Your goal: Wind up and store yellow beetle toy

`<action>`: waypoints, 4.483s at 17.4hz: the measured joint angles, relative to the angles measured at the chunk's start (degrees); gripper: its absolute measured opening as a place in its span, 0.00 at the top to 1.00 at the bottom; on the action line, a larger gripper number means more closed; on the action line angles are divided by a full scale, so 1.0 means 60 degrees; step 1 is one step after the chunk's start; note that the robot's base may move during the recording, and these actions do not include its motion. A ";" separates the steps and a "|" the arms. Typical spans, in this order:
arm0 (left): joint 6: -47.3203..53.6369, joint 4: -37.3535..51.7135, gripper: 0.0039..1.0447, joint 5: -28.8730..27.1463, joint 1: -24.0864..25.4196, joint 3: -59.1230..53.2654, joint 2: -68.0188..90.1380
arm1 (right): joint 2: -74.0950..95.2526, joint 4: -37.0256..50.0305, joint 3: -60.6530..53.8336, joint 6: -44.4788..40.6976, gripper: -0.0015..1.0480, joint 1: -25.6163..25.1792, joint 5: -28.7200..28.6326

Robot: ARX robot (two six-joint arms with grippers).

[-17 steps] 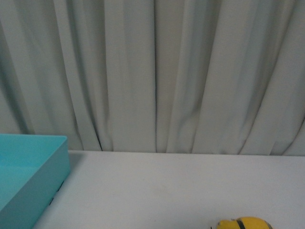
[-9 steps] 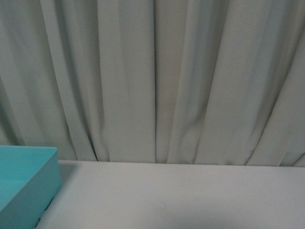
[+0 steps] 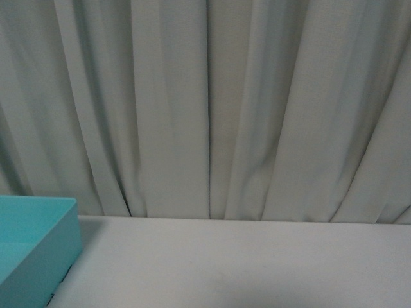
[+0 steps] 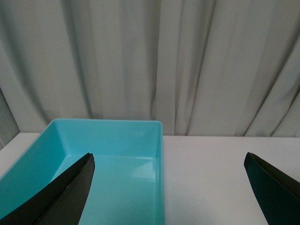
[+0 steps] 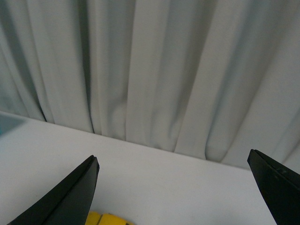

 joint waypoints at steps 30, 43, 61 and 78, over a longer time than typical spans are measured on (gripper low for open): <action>-0.0004 0.0000 0.06 0.0004 0.0000 0.0000 0.0000 | 1.6313 -0.8127 1.0273 -1.5424 0.06 0.2335 -0.0936; 0.0000 0.0004 0.06 0.0000 0.0000 0.0000 0.0000 | 1.7139 -0.7176 0.9857 -1.4280 0.08 0.3089 0.0193; -0.0004 0.0000 0.06 0.0000 0.0000 0.0000 0.0000 | 1.7347 -0.6881 0.9817 -1.3945 0.60 0.2251 -0.0204; 0.0000 0.0000 0.06 0.0004 0.0000 0.0000 0.0000 | 1.7143 -0.6400 0.8790 -1.4801 0.60 -0.0142 -0.0568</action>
